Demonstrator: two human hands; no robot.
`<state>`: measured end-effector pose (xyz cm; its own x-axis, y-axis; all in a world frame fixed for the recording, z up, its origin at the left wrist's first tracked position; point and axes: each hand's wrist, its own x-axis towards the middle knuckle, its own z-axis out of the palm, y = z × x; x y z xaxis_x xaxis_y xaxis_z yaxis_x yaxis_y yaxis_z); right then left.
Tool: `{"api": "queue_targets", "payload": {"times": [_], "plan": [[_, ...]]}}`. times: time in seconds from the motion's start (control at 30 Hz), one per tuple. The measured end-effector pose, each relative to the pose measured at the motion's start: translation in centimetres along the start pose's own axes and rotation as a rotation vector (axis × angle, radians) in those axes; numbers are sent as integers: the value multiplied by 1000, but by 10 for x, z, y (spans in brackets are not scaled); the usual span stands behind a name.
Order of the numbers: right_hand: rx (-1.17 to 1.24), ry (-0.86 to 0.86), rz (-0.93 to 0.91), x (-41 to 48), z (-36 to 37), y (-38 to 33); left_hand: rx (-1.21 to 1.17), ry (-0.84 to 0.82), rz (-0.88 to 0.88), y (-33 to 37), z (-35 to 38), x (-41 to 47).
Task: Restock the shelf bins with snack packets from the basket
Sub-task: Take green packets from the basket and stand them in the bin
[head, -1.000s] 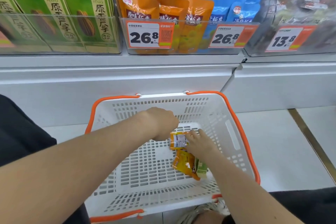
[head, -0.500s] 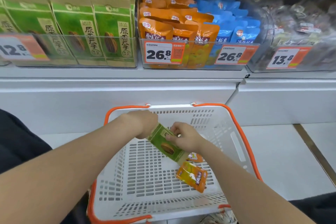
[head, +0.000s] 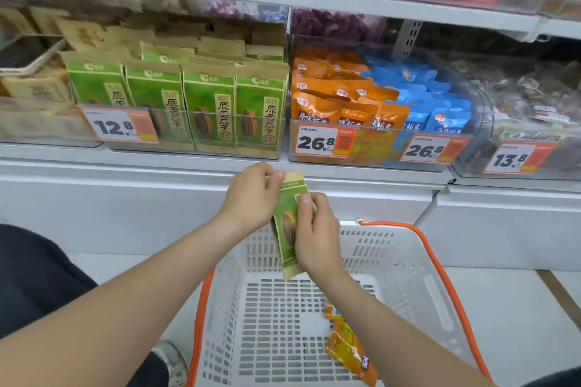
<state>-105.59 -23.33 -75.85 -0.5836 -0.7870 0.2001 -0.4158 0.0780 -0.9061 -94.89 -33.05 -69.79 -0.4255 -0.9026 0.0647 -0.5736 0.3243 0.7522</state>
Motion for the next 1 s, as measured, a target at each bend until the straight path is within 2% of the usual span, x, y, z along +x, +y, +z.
{"api": "queue_targets", "payload": {"times": [0.13,0.23,0.37,0.47,0.53,0.63,0.77,1.0], "plan": [[74,114,-109,9,6,-44,-1,154,59,21,-16,-7],[123,89,-224,18,4,-77,29,263,170,32,-33,-10],[175,58,-430,36,-13,-119,126,318,310,45,-66,-2],[128,93,-583,52,-20,-145,22,375,369,57,-87,7],[104,162,-680,63,-22,-160,-29,453,389,60,-100,17],[98,248,-816,87,-34,-185,67,529,329,60,-120,40],[-6,244,-950,119,-51,-205,237,439,269,73,-141,58],[-202,178,-1007,156,-56,-196,418,207,220,89,-137,103]]}}
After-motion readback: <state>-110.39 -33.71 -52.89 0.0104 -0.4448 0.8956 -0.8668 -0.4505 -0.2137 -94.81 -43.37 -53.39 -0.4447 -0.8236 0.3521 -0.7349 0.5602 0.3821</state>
